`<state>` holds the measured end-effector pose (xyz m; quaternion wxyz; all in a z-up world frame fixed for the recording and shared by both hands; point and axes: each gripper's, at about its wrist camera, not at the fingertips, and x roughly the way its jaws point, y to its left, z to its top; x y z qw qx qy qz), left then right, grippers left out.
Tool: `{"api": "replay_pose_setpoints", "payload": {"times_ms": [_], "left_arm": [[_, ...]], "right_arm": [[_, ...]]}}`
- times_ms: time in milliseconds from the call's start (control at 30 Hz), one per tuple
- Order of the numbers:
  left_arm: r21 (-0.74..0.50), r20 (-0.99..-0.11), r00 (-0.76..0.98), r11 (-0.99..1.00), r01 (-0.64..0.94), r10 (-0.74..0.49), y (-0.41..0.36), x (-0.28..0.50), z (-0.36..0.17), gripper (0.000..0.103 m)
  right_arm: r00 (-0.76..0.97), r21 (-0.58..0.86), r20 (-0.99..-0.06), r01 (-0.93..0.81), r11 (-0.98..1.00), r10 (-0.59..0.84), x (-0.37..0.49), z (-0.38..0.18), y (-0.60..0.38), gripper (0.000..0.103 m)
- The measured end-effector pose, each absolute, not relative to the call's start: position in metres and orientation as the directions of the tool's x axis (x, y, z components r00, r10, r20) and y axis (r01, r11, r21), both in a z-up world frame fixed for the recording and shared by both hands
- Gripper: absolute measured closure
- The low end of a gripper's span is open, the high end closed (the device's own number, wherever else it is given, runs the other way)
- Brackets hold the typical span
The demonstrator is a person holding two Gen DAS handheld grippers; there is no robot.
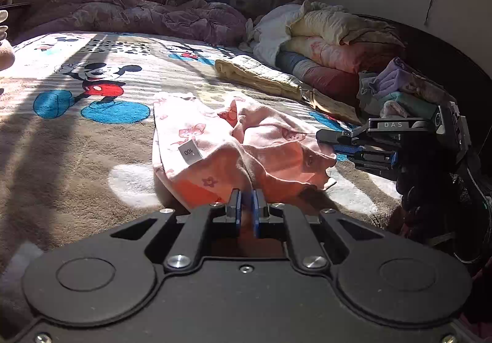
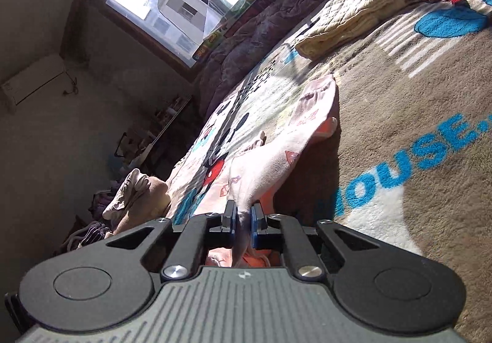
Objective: Fold clothes
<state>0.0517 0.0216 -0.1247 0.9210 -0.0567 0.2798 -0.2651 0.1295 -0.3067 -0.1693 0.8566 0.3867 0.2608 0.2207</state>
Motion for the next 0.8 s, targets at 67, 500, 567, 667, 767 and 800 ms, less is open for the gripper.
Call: {"api": "replay_pose_setpoints", "payload": {"times_ms": [67,500,567,667,767,800], "left_arm": [[-0.213,-0.509,0.684,0.846,0.489,-0.523,0.018,0.04,-0.129,0.098],[-0.312,-0.426,0.789,0.891,0.331,-0.442,0.048,0.053,-0.112,0.05],[-0.372,-0.426,0.796,0.885,0.279,-0.43,0.057,0.072,-0.111,0.05],[-0.432,-0.441,0.787,0.871,0.234,-0.43,0.065,0.105,-0.11,0.05],[-0.465,-0.463,0.765,0.857,0.221,-0.449,0.069,0.135,-0.118,0.05],[-0.479,-0.474,0.753,0.851,0.214,-0.456,0.071,0.148,-0.122,0.05]], "right_arm": [[0.764,0.778,-0.289,-0.163,0.607,0.576,0.119,-0.171,-0.312,0.092],[0.786,0.784,-0.347,-0.056,0.618,0.511,0.108,-0.19,-0.322,0.046],[0.795,0.768,-0.349,-0.061,0.638,0.496,0.122,-0.191,-0.317,0.045],[0.806,0.769,-0.342,-0.056,0.637,0.483,0.14,-0.196,-0.314,0.042],[0.811,0.792,-0.32,-0.054,0.608,0.49,0.156,-0.2,-0.314,0.041],[0.812,0.797,-0.312,-0.058,0.601,0.493,0.162,-0.201,-0.315,0.04]]}}
